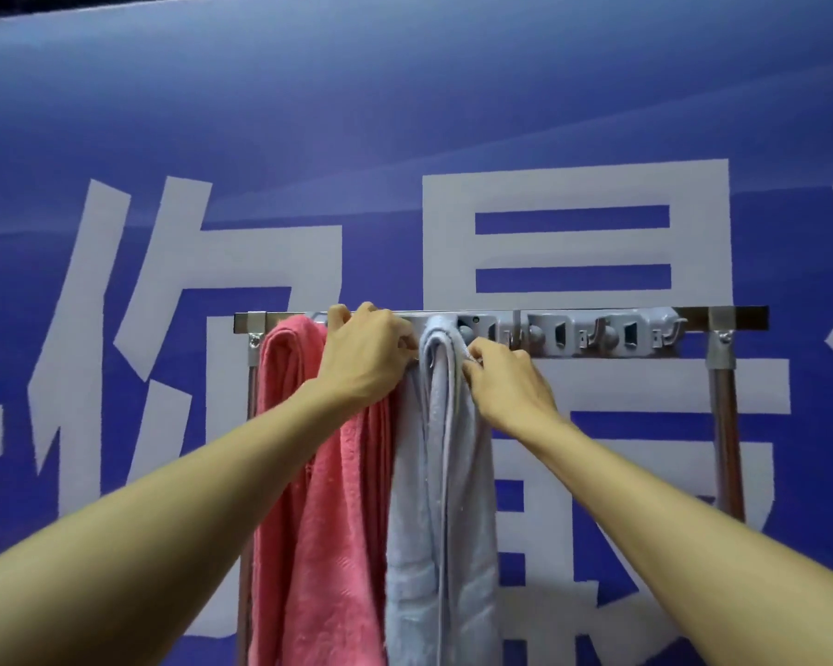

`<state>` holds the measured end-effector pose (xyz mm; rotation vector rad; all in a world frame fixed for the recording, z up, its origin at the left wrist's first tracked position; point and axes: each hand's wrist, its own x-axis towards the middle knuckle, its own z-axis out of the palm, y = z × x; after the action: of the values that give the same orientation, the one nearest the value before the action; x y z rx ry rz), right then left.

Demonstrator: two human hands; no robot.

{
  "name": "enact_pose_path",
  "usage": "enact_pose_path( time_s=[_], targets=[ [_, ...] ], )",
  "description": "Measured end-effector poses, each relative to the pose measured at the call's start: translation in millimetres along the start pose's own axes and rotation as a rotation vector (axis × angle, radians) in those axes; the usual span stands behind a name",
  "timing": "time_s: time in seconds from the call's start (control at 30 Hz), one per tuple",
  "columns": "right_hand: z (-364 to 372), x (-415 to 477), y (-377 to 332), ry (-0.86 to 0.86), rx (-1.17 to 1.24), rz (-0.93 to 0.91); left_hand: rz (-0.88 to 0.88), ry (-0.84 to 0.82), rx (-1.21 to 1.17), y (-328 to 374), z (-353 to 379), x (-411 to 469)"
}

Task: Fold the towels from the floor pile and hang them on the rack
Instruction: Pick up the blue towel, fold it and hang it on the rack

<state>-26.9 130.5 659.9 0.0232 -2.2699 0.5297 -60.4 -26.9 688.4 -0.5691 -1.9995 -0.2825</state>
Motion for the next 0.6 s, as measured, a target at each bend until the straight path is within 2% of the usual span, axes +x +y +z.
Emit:
enact_pose_path(
  time_s=[0.1, 0.23, 0.3, 0.43, 0.6],
  targets=[
    [-4.7, -11.4, 4.3, -0.061, 0.011, -0.005, -0.006, 0.011, -0.076, 4.9, -9.8, -21.4],
    [-20.5, -41.9, 17.4, -0.168, 0.048, 0.024, 0.059, 0.139, -0.193, 21.9, -26.7, -67.5],
    [-25.8, -63.3, 24.8, -0.238, 0.041, 0.04, 0.114, 0.101, -0.267, 35.6, -32.0, -94.4],
    [-31.0, -117.7, 41.9, -0.34, 0.064, 0.074, 0.032, -0.165, -0.617, 65.1, -39.2, -146.5],
    [-22.2, -200.4, 74.9, -0.596, 0.018, 0.142, -0.207, -0.626, -0.804, 91.0, -17.4, -225.4]
  ],
)
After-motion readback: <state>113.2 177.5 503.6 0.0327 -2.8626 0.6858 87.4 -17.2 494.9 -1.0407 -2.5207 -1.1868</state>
